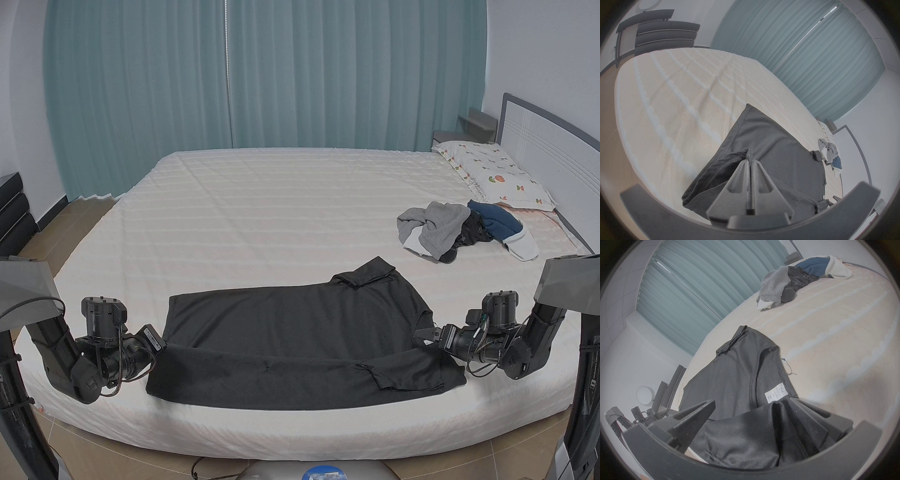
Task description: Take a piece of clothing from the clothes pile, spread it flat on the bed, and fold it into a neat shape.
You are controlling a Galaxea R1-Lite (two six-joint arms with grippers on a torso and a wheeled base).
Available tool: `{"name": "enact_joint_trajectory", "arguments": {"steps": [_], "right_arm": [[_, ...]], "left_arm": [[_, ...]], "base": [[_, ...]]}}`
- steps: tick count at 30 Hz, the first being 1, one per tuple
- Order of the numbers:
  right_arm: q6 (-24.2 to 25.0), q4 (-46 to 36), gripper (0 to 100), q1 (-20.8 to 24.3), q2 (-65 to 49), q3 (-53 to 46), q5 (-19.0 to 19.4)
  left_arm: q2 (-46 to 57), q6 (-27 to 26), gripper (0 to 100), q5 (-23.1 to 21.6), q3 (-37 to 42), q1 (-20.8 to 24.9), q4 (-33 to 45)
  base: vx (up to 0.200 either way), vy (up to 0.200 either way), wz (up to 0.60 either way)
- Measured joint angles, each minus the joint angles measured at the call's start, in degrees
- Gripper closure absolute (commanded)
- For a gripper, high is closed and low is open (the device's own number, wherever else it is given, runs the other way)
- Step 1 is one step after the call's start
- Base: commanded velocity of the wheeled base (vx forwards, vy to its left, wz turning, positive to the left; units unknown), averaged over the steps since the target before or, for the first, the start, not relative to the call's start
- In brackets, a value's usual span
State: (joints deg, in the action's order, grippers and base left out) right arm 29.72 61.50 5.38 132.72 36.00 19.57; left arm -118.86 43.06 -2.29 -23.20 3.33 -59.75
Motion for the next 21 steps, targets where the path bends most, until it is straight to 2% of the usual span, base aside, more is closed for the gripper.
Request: {"name": "enact_joint_trajectory", "arguments": {"steps": [16, 21], "right_arm": [[0.0, 2.4, 100, -0.9, -0.7, -3.2, 0.0], [0.4, 3.9, 100, -2.0, -3.1, -6.1, 0.4]], "left_arm": [[0.0, -0.3, 100, 0.0, 0.0, 0.0, 0.0], [0.2, -3.7, 100, 1.1, 0.7, -0.2, 0.0]], "base": [[0.000, 0.000, 0.00], [0.000, 0.000, 0.00]]}}
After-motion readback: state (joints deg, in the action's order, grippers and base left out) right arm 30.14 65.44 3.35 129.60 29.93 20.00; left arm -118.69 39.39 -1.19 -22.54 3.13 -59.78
